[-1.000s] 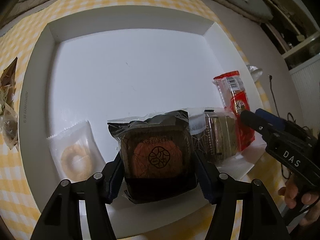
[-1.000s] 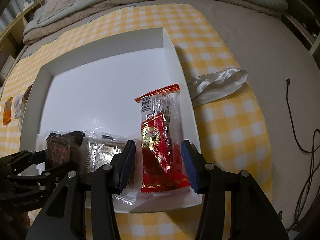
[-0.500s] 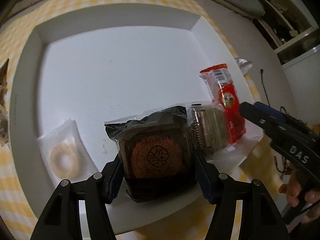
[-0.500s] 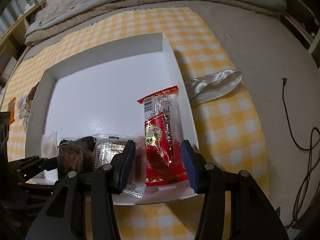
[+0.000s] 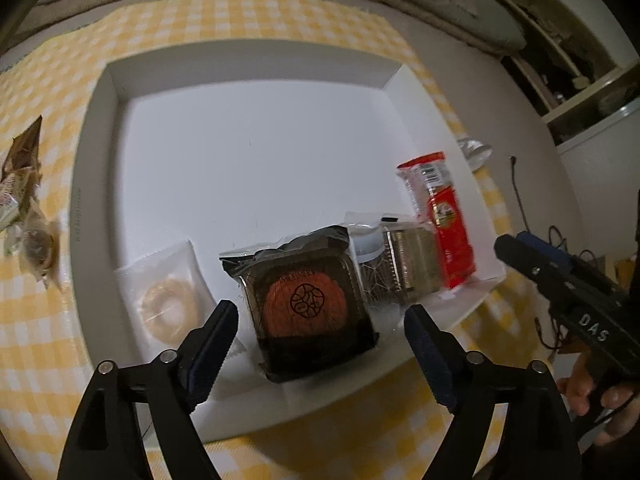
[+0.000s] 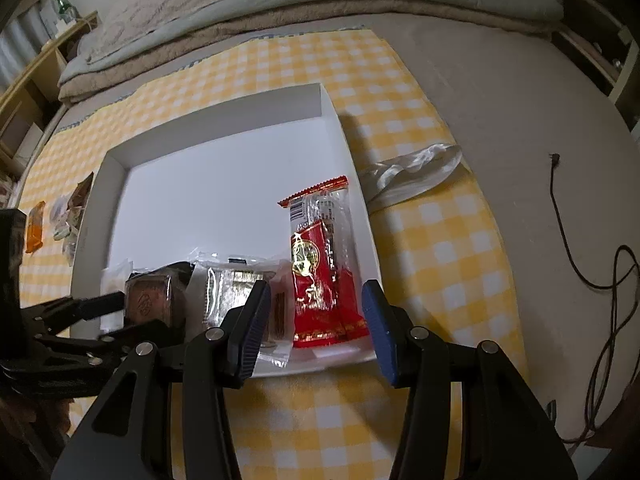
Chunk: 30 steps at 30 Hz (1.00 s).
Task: Organize snacks
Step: 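Open the left tool to release the dark round cake in the tray, then lift both tools from the tray toward the remaining snacks on the cloth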
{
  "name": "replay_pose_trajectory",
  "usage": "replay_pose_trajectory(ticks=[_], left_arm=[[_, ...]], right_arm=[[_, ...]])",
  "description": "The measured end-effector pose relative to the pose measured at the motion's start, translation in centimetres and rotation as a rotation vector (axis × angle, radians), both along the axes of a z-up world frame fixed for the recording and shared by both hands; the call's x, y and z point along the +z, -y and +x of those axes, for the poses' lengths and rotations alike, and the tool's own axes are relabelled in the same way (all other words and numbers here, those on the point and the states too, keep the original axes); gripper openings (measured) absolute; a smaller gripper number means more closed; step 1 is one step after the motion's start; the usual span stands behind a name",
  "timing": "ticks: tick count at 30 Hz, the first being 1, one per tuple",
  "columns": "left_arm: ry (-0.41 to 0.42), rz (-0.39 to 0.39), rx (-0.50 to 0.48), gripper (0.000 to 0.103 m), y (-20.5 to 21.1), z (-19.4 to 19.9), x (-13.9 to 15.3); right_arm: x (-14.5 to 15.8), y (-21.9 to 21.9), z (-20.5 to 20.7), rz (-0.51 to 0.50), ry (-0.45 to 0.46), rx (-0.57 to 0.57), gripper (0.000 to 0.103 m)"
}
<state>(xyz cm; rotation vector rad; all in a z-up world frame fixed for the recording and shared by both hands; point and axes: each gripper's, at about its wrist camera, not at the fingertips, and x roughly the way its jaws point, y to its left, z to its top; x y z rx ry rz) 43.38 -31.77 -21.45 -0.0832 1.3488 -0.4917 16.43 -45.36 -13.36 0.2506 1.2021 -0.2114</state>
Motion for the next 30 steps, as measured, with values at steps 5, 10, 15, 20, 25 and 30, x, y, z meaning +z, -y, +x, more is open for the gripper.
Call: replay_pose_trajectory(ticks=[5,10,15,20,25,30], left_arm=[[0.032,-0.006,-0.006,0.089,-1.1,-1.2,1.7],[0.075,-0.014,-0.021,0.098,-2.3,-2.5,3.6],[0.126,-0.007,-0.031,0.103,-3.8,-3.7,5.4],[0.164,0.000,-0.024,0.103,-5.6,-4.7,7.0],[0.206,-0.004,-0.015,0.103,-7.5,-5.5,8.8],[0.277,0.007,0.000,0.103,-10.2,-6.0,11.0]], right_arm=[[1.1,-0.4,-0.9,-0.013,0.025,0.002,0.055],[2.4,-1.0,-1.7,-0.034,0.046,0.000,0.068],[3.8,-1.3,-2.7,-0.041,0.087,-0.024,0.095],[5.2,-2.1,-3.2,-0.044,0.123,-0.036,0.103],[6.6,-3.0,-3.3,-0.069,0.156,-0.042,0.103],[7.8,-4.2,-2.9,-0.084,0.197,-0.051,0.103]])
